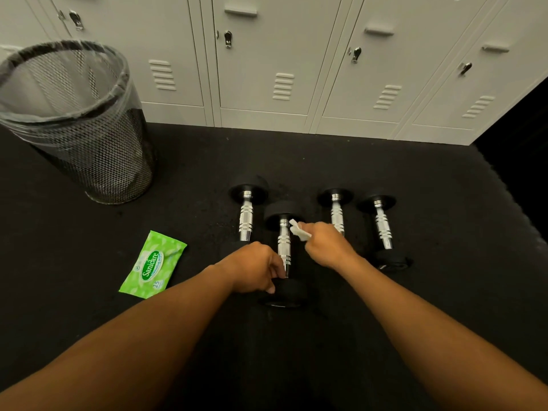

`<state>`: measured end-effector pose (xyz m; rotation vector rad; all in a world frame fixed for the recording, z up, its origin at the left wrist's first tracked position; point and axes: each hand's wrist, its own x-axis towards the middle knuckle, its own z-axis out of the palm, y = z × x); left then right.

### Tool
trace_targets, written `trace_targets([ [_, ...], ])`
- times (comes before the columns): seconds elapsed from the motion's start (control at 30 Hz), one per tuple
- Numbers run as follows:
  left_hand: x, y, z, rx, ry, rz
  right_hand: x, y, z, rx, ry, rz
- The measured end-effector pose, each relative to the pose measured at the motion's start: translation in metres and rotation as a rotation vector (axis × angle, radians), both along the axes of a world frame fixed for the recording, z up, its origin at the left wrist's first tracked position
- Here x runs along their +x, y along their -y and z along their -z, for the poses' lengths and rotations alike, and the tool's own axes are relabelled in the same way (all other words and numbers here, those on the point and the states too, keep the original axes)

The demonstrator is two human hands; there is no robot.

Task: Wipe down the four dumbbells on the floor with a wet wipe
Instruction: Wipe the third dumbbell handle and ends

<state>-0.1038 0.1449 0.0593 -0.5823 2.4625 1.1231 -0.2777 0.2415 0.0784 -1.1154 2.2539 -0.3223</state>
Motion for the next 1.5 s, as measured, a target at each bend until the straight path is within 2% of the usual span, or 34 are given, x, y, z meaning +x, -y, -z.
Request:
trace_targets([
  [0.1,0.004,-0.006,-0.002,0.002,-0.057,-0.003,0.008,-0.016,0.011,0.031,-0.039,-0.352],
  [0.23,0.008,-0.017,-0.003,-0.035,-0.092,0.004,0.002,-0.024,0.018,0.318,-0.194,-0.886],
  [0.37,0.006,-0.027,0.000,-0.062,-0.085,0.000,-0.014,-0.004,0.019,0.369,-0.348,-1.247],
  [0.5,0.005,-0.033,0.003,-0.082,-0.093,-0.003,-0.012,0.015,0.029,0.320,-0.523,-1.381],
  [0.63,0.004,-0.031,0.005,-0.087,-0.101,-0.003,-0.021,0.035,0.039,0.178,-0.657,-1.264],
  [0.73,0.003,-0.027,0.003,-0.074,-0.097,0.011,-0.026,0.040,0.046,0.121,-0.619,-1.036],
  [0.8,0.002,-0.024,0.002,-0.071,-0.097,0.009,-0.018,0.035,0.051,0.110,-0.585,-0.980],
  [0.93,0.000,-0.019,0.000,-0.072,-0.081,0.026,-0.012,0.015,0.044,0.096,-0.450,-1.061],
  [1.03,-0.001,-0.016,-0.003,-0.071,-0.081,0.035,-0.016,0.010,0.031,0.188,-0.389,-1.173],
  [1.1,-0.001,-0.016,-0.004,-0.072,-0.093,0.021,-0.018,0.013,0.028,0.208,-0.384,-1.141],
  [1.17,-0.001,-0.016,-0.005,-0.054,-0.105,-0.011,-0.019,0.017,0.029,0.102,-0.323,-0.842],
  [1.23,0.000,-0.017,-0.005,-0.046,-0.120,-0.036,-0.019,0.022,0.027,-0.061,-0.224,-0.337],
  [1.3,0.000,-0.017,-0.006,-0.044,-0.128,-0.043,-0.017,0.028,0.023,-0.079,-0.118,0.023],
  [1.4,0.000,-0.014,-0.006,-0.039,-0.118,-0.025,-0.008,0.035,0.019,0.069,0.047,0.238],
  [1.5,0.000,-0.013,-0.003,-0.039,-0.096,0.046,0.002,0.039,0.027,0.124,0.191,0.318],
])
